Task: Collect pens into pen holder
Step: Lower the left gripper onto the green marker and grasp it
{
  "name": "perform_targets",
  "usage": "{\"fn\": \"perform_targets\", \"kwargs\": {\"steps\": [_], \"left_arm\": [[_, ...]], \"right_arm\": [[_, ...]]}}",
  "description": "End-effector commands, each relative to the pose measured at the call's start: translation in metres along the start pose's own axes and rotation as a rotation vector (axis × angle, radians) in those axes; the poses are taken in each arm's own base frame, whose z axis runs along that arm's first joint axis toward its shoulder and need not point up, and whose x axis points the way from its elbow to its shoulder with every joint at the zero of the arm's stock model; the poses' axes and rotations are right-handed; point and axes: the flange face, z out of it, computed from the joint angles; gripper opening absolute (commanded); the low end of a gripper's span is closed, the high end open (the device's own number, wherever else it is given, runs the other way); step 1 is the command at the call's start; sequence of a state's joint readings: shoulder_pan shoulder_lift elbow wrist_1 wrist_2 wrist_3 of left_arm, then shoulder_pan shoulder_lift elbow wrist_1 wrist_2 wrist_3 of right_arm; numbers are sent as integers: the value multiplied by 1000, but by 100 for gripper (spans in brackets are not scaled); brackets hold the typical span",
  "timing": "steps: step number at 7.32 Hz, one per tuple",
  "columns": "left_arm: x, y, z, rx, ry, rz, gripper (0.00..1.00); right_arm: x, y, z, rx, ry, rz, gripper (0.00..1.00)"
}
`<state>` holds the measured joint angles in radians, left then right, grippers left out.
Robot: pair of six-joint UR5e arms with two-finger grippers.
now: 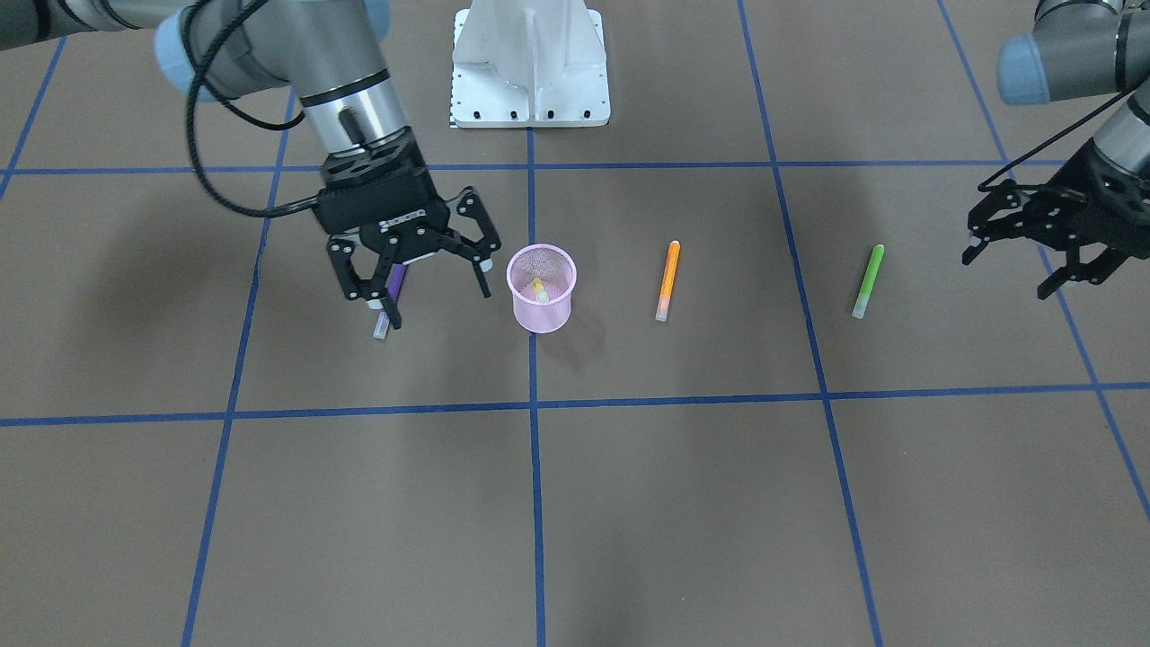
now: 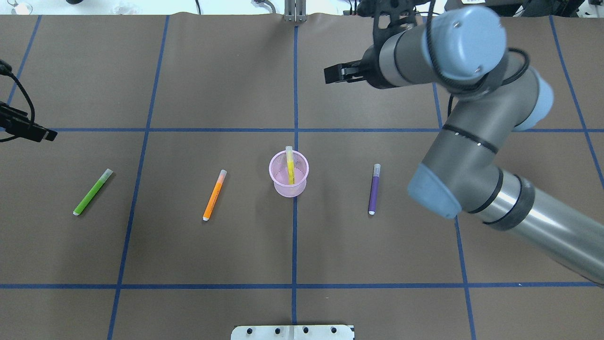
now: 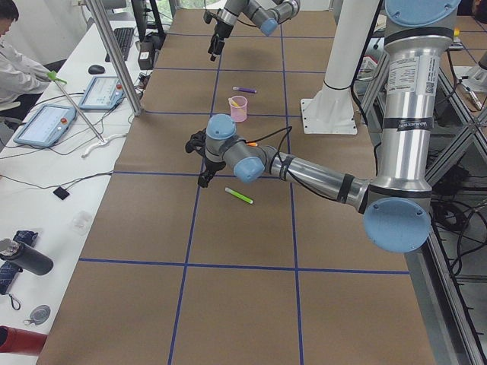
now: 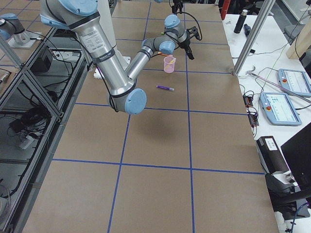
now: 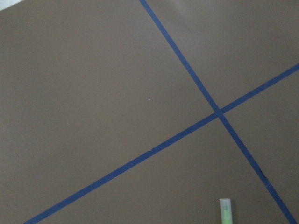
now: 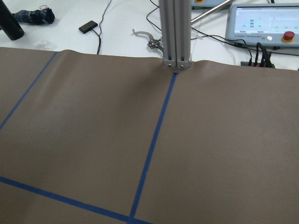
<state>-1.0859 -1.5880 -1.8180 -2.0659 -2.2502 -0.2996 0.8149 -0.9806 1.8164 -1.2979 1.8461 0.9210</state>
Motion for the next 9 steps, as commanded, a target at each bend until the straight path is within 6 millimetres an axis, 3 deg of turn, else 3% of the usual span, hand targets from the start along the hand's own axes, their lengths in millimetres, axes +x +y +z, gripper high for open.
{"fn": "perform_targets", "kwargs": {"steps": [1,2,3,5,7,9], "left_arm": [[31,4,44,-70,47,-5,100],[36,-1,61,-91,53,4,100],[39,0,81,-117,52,8,100],[39,-1,101,-149,47,4,97],[47,7,119,-185,54,14,79],[47,13,130,-209,56,13,72]], "right_arm": [[96,-22,-29,-110,-13,-21,100],[135,-16,-33,-134,7,-75,100],[154,-15,-36,-143,16,-103,100],[157,-16,-37,-145,16,-103,100],[157,-16,-37,-145,16,-103,100],[158,-15,-37,-144,17,-101,100]]}}
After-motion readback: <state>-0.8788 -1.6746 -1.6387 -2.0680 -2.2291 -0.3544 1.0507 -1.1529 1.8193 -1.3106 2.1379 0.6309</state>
